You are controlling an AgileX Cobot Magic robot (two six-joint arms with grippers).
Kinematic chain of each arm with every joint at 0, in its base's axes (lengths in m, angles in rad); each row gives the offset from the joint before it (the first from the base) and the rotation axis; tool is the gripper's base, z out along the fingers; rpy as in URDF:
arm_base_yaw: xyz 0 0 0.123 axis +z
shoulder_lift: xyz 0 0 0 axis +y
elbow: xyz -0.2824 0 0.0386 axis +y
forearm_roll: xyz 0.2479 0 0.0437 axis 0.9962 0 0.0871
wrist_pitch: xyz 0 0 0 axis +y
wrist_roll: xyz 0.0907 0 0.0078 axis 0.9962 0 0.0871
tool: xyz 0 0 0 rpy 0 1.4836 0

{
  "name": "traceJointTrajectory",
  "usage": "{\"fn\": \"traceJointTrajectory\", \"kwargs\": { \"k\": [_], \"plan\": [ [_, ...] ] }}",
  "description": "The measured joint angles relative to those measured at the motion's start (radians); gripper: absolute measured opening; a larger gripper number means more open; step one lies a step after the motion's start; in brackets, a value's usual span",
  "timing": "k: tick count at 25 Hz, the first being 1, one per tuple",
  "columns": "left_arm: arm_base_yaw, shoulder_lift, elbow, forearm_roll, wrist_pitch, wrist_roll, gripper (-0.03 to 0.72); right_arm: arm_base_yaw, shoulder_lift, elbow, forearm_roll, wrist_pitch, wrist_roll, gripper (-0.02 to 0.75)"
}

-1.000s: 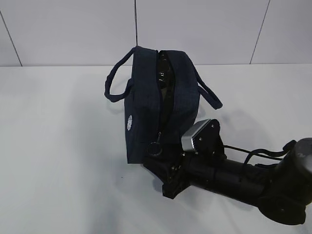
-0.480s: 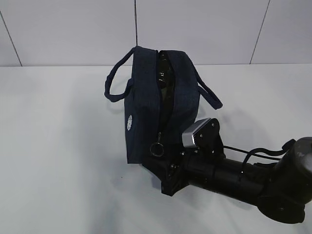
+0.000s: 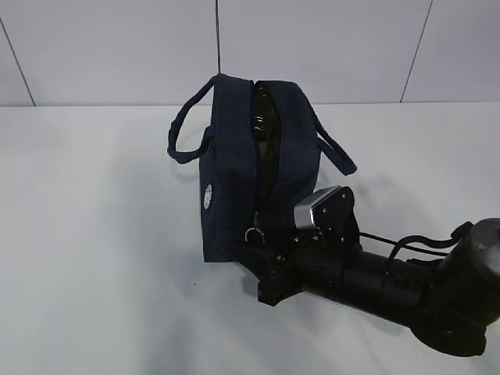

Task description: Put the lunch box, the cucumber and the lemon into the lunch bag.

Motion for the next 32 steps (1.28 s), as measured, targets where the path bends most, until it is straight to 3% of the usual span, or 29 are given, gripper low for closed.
{"fn": "traceJointTrajectory", "kwargs": {
  "k": [14, 22, 28, 32],
  "plan": [
    [0.000, 0.000, 0.000, 0.000, 0.000, 0.000, 0.204, 0.000, 0.000, -0.020, 0.042, 0.000, 0.001, 0.219],
    [0.000, 0.008, 0.000, -0.008, 0.002, 0.000, 0.204, 0.000, 0.000, -0.022, 0.048, 0.002, 0.007, 0.015],
    [0.000, 0.020, 0.002, -0.037, 0.002, 0.000, 0.204, 0.000, 0.000, -0.022, 0.048, 0.002, 0.066, 0.007],
    [0.000, 0.020, 0.075, -0.044, 0.002, 0.000, 0.204, 0.000, 0.000, -0.022, 0.046, 0.002, 0.080, 0.007]
  ]
}}
